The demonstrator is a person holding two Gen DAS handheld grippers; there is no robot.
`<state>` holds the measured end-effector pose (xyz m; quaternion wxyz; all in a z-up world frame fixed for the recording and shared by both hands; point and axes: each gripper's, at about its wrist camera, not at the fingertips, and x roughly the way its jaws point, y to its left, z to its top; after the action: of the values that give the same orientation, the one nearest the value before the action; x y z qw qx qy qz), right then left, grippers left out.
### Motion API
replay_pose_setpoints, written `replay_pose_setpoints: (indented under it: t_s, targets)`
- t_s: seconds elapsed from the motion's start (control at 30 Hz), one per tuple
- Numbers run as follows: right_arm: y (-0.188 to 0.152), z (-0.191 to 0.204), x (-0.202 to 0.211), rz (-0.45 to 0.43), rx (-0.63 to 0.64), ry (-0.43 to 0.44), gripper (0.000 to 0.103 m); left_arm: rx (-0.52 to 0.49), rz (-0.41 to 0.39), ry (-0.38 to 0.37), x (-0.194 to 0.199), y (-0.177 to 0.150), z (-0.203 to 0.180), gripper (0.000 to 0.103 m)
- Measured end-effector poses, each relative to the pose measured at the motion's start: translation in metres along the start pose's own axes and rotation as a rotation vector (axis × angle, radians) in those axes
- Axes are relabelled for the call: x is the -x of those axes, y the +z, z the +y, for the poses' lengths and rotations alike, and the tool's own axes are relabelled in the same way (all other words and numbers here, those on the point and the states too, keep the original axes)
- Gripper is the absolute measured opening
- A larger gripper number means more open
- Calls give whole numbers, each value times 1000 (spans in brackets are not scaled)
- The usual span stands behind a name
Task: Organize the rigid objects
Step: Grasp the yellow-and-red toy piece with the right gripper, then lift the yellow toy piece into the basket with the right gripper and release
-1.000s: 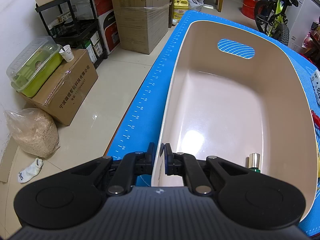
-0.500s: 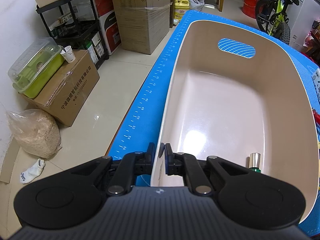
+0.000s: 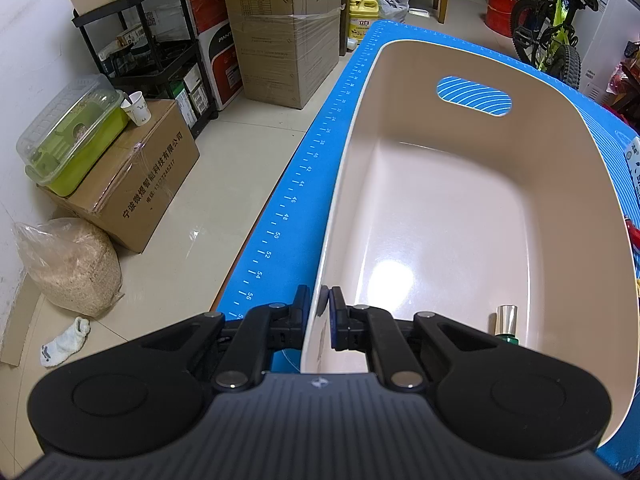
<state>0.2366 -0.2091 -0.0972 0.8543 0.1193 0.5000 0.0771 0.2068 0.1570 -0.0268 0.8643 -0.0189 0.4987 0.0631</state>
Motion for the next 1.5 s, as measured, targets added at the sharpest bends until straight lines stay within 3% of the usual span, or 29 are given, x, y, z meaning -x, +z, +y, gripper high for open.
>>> replay_pose_setpoints:
  t_s: [0.17, 0.47, 0.73, 0.97, 1.27, 1.5]
  targets:
    - [-1, 7, 7, -31, 47, -62, 32, 1, 0, -1, 0, 0, 0, 12]
    - [9, 20, 46, -174, 56, -147, 32, 0, 0, 0, 0, 0, 0, 12]
    - [24, 60, 85, -315, 94, -97, 32, -3, 0, 2, -1, 0, 0, 12]
    - [41, 123, 115, -402, 183, 25, 32, -5, 0, 1, -1, 0, 0, 12]
    - [47, 186, 85, -334, 236, 122, 32, -9, -1, 1, -2, 0, -1, 12]
    - [30, 218, 37, -213, 289, 89, 32, -14, -1, 3, -2, 0, -2, 12]
